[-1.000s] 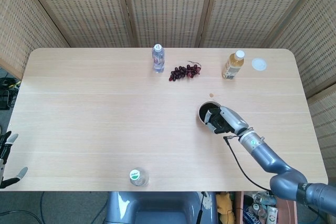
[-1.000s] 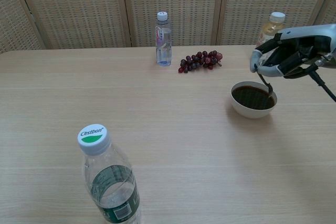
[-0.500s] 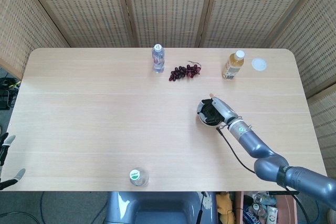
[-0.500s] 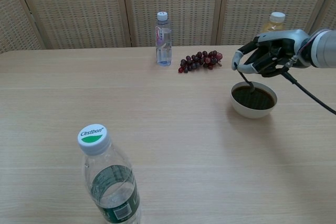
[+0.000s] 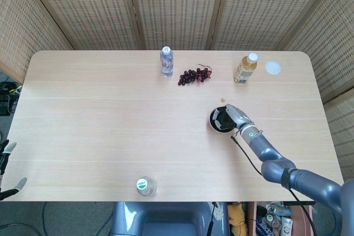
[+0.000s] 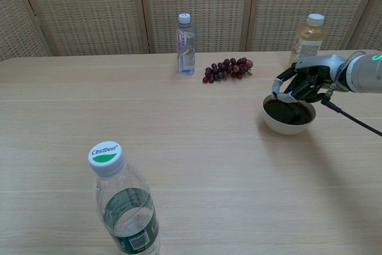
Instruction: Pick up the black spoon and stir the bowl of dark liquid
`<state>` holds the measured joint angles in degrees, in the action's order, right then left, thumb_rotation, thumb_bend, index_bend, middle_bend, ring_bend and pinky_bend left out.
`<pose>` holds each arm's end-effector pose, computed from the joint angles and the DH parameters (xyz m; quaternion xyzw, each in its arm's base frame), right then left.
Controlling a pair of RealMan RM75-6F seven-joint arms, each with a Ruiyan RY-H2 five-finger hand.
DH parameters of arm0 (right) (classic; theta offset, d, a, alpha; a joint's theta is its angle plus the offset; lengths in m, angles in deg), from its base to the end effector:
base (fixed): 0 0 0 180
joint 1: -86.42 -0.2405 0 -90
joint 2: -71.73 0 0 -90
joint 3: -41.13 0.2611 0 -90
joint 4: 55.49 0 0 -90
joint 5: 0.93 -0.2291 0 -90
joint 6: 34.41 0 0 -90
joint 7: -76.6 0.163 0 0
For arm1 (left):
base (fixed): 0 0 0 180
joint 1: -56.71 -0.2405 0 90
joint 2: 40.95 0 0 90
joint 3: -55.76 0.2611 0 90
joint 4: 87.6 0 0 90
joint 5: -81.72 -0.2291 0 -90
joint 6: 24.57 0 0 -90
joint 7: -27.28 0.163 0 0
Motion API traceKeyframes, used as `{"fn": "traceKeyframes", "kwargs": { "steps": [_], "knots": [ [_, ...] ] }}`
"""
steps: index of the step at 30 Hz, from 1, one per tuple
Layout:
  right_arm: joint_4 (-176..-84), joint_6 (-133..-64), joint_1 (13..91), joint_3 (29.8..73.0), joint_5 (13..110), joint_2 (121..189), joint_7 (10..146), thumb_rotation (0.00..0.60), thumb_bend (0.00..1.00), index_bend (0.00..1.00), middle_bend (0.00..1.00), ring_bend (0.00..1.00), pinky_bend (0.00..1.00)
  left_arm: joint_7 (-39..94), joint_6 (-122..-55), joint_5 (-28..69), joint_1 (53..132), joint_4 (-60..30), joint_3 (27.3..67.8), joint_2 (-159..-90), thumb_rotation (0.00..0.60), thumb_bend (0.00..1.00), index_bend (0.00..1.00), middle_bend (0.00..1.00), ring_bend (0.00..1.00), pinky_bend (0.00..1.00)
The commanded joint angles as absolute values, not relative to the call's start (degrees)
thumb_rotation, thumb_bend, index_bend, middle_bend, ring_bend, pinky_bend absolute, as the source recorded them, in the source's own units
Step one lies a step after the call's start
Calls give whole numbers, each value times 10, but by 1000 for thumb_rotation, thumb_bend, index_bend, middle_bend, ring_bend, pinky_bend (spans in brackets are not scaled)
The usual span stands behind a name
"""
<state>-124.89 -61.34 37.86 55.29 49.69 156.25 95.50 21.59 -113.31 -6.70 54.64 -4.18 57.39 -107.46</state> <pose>-0.2045 -0.4387 -0.0263 0.5756 -0.6725 0.3405 0.3171 -0.3672 0.1431 0.1413 -0.5872 -0.4134 -0.3525 0.6001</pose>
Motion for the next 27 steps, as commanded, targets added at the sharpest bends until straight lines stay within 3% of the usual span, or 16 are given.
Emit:
{"fn": "traceKeyframes", "kwargs": {
  "steps": [1,18,27],
  "knots": [
    [-1239,-610,375,552,490,1566,949,600,809,745,950,945,1000,217,-1133,-67,547,-41,574,-1074,600,255,0,0,0,0],
    [-1169,-578,337,551,459,1608,916,600,808,745,950,945,1000,218,-1133,-58,538,-42,576,-1074,600,255,0,0,0,0],
    [-1218,-570,346,541,469,1585,909,600,809,745,950,945,1000,213,-1132,-57,538,-48,575,-1076,600,255,0,0,0,0]
  ]
}}
